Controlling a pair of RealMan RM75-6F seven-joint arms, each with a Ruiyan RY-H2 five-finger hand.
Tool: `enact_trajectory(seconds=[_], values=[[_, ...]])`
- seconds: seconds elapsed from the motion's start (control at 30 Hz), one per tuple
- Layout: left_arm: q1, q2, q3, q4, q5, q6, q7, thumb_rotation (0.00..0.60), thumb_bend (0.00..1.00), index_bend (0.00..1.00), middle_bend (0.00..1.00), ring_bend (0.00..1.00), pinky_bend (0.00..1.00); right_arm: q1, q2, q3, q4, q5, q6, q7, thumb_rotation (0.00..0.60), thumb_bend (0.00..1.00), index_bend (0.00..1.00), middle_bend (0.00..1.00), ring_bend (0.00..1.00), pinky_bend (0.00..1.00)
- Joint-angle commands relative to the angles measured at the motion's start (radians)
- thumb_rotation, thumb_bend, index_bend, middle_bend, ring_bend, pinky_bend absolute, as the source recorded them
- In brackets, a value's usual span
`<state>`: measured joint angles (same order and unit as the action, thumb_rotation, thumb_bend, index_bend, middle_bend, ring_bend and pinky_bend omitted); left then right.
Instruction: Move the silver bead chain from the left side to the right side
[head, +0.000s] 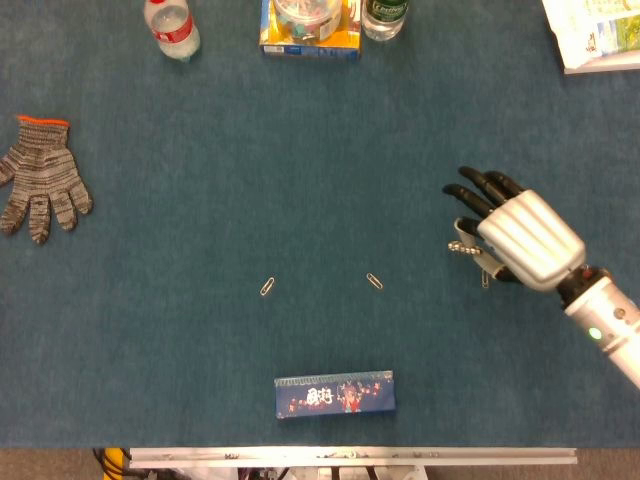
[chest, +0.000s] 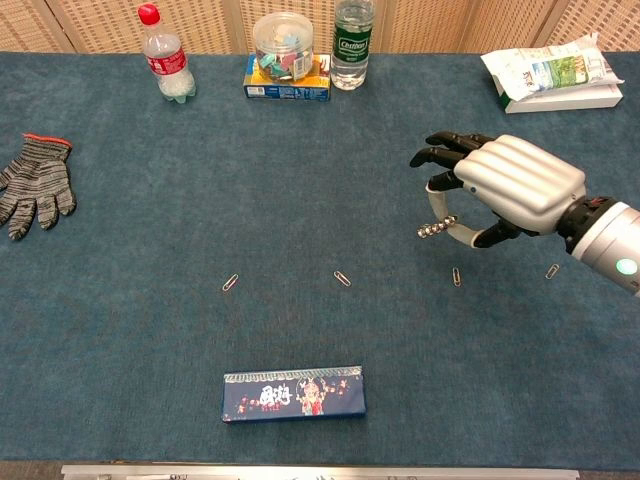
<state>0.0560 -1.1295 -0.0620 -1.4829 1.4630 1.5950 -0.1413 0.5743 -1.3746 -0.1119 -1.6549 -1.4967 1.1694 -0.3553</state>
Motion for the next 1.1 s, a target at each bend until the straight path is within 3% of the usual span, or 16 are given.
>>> enact_trajectory(seconds=[0.03,1.1], values=[[-0.001,-0.004,0.003,-0.003,0.005,0.001,0.009,0.600,0.22,0.47,0.14,0.01,0.00,-0.021,0.013,-0.010,0.003,-0.017,0.014,0.018,0.600,0.30,0.57,0.18,0.06,0.18],[-0.003,-0.006,0.012,0.001,0.016,0.001,0.006,0.600,0.22,0.47,0.15,0.01,0.00,-0.138,-0.027,-0.034,0.117,-0.071,-0.025,0.099,0.600,0.30,0.57,0.18,0.06,0.18]])
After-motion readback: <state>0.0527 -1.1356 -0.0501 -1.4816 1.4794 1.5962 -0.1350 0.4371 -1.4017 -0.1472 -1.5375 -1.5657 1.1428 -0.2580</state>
